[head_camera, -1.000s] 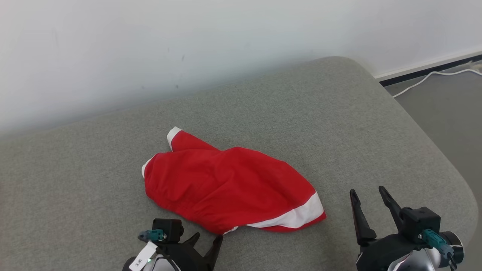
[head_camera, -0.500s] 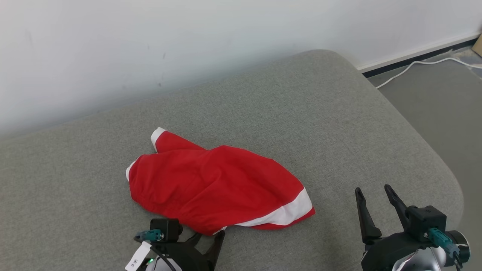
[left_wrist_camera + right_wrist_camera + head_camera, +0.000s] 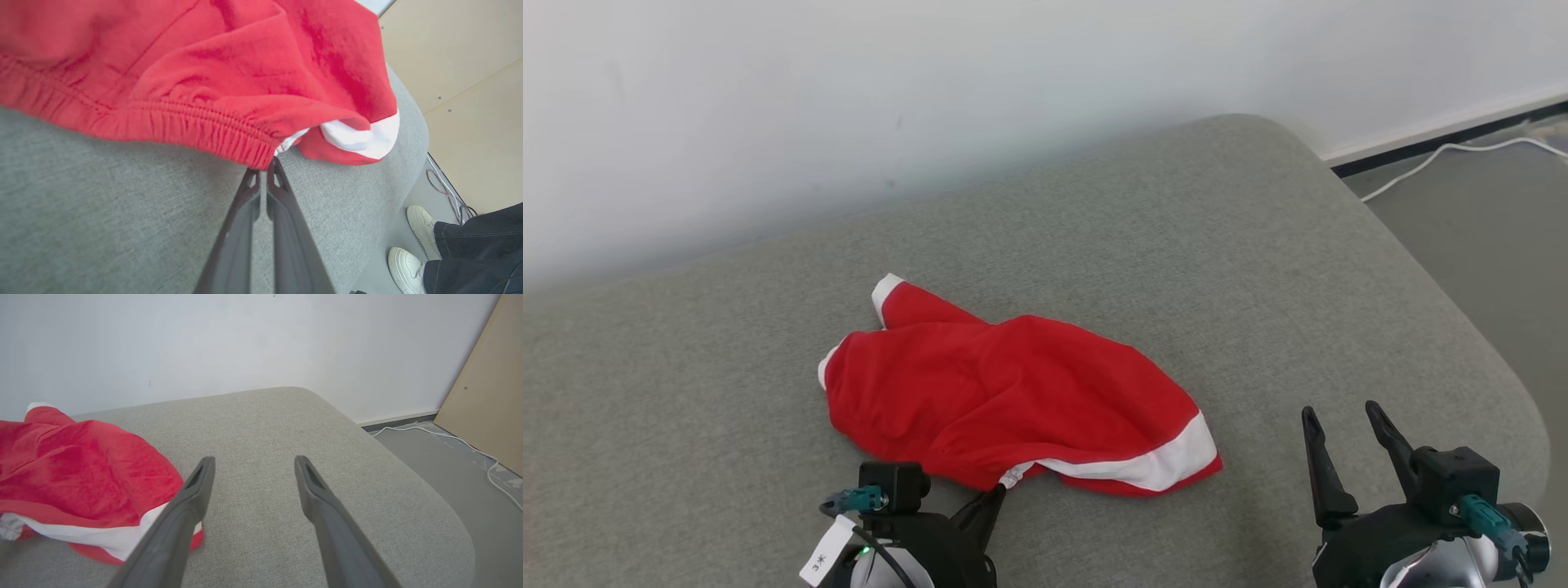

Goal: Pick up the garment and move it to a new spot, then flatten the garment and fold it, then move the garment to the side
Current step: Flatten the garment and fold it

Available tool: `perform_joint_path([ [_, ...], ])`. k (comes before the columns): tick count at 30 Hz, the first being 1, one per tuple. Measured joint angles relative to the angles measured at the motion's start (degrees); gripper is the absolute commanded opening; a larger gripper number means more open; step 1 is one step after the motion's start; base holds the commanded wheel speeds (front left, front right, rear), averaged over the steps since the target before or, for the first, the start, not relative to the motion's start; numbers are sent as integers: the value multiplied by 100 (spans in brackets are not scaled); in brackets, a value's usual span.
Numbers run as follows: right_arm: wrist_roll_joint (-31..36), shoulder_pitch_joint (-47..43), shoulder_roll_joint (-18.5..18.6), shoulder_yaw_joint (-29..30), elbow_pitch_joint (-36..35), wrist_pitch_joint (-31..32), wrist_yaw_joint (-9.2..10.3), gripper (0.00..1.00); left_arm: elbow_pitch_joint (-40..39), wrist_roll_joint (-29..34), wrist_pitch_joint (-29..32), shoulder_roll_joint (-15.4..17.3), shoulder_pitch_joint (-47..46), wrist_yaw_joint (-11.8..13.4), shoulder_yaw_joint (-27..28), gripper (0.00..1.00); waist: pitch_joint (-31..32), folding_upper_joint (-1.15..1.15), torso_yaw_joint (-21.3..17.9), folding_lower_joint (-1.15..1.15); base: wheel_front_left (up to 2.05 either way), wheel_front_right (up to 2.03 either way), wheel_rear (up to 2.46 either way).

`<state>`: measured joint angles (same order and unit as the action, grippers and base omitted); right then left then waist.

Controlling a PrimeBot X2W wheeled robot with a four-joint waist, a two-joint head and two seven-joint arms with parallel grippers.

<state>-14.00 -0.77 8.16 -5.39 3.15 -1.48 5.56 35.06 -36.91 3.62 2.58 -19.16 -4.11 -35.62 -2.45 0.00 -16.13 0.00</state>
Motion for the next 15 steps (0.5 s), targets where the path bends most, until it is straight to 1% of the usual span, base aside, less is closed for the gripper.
perform_joint_path([
  [7,-1,-55,-16,42,16,-4,5,100,-132,60,-136,36,-37,-2,44,0,63,0,213,0,0,0,0],
  [11,-1,-134,-31,88,30,-12,8,100,-385,202,-253,305,-136,11,140,0,117,0,382,0,0,0,0],
  [15,-2,-169,-44,124,26,-49,49,100,-712,324,-431,568,-133,253,355,0,176,0,568,0,0,0,0],
])
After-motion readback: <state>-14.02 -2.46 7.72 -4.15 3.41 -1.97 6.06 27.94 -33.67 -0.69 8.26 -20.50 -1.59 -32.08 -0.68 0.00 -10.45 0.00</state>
